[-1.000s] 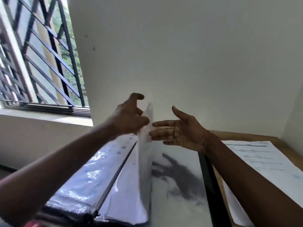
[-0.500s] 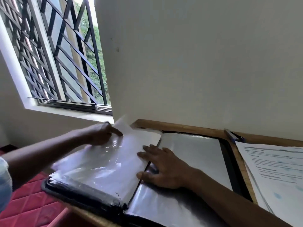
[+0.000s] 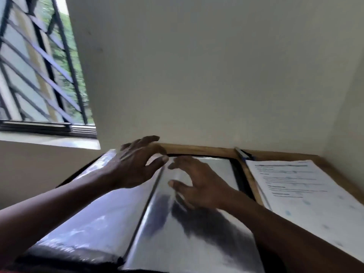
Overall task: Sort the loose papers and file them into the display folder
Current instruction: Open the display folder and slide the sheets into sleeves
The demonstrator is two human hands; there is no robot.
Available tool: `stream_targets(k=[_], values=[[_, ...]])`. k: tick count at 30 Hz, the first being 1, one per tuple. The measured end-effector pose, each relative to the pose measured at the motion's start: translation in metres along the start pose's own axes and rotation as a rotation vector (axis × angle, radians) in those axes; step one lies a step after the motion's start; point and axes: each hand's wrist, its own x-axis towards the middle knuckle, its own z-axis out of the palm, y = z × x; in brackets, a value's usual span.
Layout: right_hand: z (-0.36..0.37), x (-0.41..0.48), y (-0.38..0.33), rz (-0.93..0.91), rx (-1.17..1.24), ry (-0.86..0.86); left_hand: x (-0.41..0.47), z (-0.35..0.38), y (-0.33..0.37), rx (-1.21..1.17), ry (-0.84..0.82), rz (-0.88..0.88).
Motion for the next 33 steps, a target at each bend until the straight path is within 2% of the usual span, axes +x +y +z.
stream_targets(k=[3, 6, 8, 10, 13, 17, 21, 27, 33], values=[[-0.045, -0.019, 0.037, 0.162, -0.075, 0.172, 0.033, 0.023, 0.050, -0.323, -0.018, 0.109], [-0.101, -0.049, 0.078, 0.488, -0.259, 0.256, 0.063, 0.045, 0.104, -0.508, -0.152, 0.095], [-0.135, -0.080, 0.104, 0.809, -0.402, 0.230, 0.078, 0.059, 0.139, -0.689, -0.300, 0.039], [-0.158, -0.115, 0.123, 1.056, -0.485, 0.194, 0.093, 0.076, 0.169, -0.730, -0.424, 0.017], [-0.170, -0.153, 0.138, 1.226, -0.523, 0.081, 0.108, 0.094, 0.196, -0.780, -0.544, -0.023], [-0.172, -0.161, 0.155, 1.270, -0.528, 0.053, 0.115, 0.102, 0.205, -1.014, -0.670, -0.145], [-0.179, -0.162, 0.153, 1.260, -0.480, 0.027, 0.112, 0.119, 0.198, -1.241, -0.663, -0.169], [-0.195, -0.174, 0.169, 1.188, 0.068, 0.427, 0.109, 0.131, 0.197, -1.378, -0.530, -0.227], [-0.204, -0.160, 0.148, 0.792, 0.323, 0.715, 0.105, 0.137, 0.202, -1.378, -0.432, -0.178]])
